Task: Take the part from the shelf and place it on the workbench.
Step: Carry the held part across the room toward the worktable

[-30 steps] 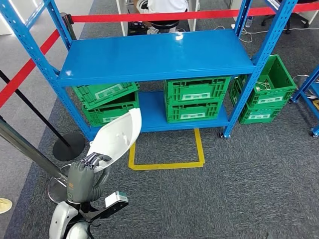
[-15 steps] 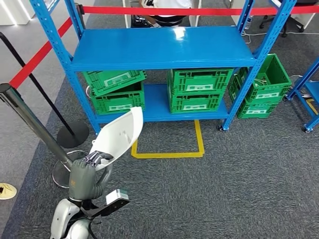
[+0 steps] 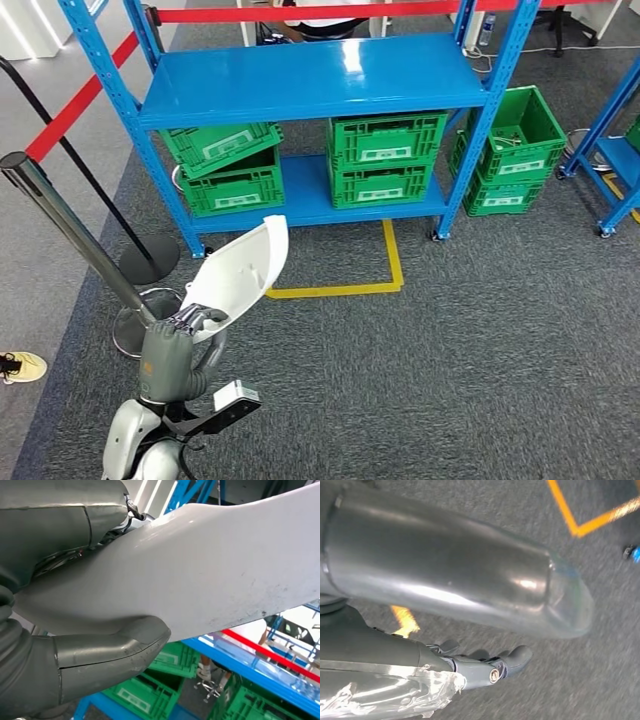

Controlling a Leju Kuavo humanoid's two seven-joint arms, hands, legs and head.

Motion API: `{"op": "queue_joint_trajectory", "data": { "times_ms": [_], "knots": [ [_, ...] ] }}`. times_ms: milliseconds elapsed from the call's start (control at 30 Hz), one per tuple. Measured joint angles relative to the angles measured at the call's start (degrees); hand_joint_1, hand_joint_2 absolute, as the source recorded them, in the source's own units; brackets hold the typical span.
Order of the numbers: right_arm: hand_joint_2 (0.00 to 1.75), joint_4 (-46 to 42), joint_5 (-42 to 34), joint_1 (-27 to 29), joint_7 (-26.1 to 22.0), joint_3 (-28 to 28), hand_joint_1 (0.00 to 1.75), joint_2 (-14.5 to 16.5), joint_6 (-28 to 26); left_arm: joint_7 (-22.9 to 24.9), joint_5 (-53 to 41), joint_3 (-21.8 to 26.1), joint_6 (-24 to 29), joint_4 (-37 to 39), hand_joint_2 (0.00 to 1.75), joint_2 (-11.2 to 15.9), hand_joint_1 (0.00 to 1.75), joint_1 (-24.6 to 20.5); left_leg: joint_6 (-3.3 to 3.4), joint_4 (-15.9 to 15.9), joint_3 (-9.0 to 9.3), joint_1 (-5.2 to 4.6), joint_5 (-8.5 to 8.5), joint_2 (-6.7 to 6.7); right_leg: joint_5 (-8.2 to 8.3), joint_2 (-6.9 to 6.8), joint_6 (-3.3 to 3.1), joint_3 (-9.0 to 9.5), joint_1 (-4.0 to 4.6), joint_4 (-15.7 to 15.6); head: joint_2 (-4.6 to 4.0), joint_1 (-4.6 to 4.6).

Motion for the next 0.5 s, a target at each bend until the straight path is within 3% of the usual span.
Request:
{"op": "queue_joint_trajectory", "data": {
  "times_ms": [67,100,133,167,233,300,333,433,500],
  "knots": [
    [0.00,0.0,-0.1,0.0,0.0,-0.1,0.00,0.0,0.0,0.1,0.1,0.0,0.0,0.0,1.75,0.0,1.75,0.0,-0.51,7.4,-1.60,0.27,-5.56,-0.05,1.62,0.07,-0.14,-1.84,0.00,0.1,0.00,-0.08],
    [0.00,0.0,-0.1,0.1,0.0,-0.1,0.00,0.1,-0.1,0.1,0.2,0.0,0.0,0.0,1.75,0.1,1.75,0.0,-0.66,10.3,-1.94,0.40,-6.36,-0.05,2.29,0.12,-0.07,-2.76,-0.01,0.1,0.00,-0.08],
    [0.00,0.0,-0.1,0.1,0.0,-0.1,0.00,0.1,-0.2,0.1,0.5,0.0,0.0,0.0,1.75,0.1,1.75,0.0,-0.76,11.6,-1.50,0.53,-5.43,-0.06,2.93,0.17,0.07,-3.74,-0.03,0.2,0.00,-0.08],
    [0.00,0.0,-0.1,0.1,0.0,-0.2,0.00,0.1,-0.3,0.1,0.8,0.0,-0.1,0.0,1.75,0.1,1.75,-0.1,-0.82,11.1,-0.27,0.66,-3.61,-0.06,3.53,0.20,0.24,-4.58,-0.07,0.2,0.00,-0.07],
    [0.00,0.0,0.1,0.1,0.0,-0.3,0.00,0.1,-0.5,-0.1,1.4,0.0,-0.6,0.0,1.75,0.2,1.75,-0.1,-0.81,4.9,4.78,0.96,-0.60,-0.51,4.63,0.37,0.74,-5.87,-0.15,0.3,0.00,-0.08],
    [0.00,0.0,0.3,0.0,0.0,-0.5,0.00,0.1,-0.6,-0.5,2.7,0.0,-1.7,0.1,1.75,0.2,1.75,-0.3,-0.37,-2.8,9.88,1.09,-1.20,-1.39,5.61,0.69,1.38,-6.66,-0.05,0.5,0.00,-0.04],
    [0.00,0.0,0.4,-0.1,0.0,-0.5,0.00,0.1,-0.8,-0.9,3.9,0.1,-2.6,0.1,1.75,0.2,1.75,-0.4,-0.02,-4.9,11.09,1.05,-1.93,-1.66,6.14,0.86,1.74,-6.97,0.01,0.5,0.00,0.01],
    [0.00,0.0,0.8,-0.1,0.0,-0.9,0.00,0.1,-1.2,-2.4,11.4,0.1,-7.6,0.5,1.75,0.2,1.75,-0.6,1.50,-5.8,10.76,0.90,-1.80,-0.86,6.69,1.31,2.74,-7.89,-0.20,0.9,0.00,0.07],
    [0.00,0.0,1.0,0.0,0.0,-1.2,0.00,0.1,-1.1,-3.6,17.8,0.2,-11.8,0.9,1.75,0.1,1.75,-0.9,2.43,-5.9,10.19,0.92,-1.08,-0.01,3.59,0.99,3.09,-9.91,-0.34,5.4,0.00,0.28]
  ]
}}
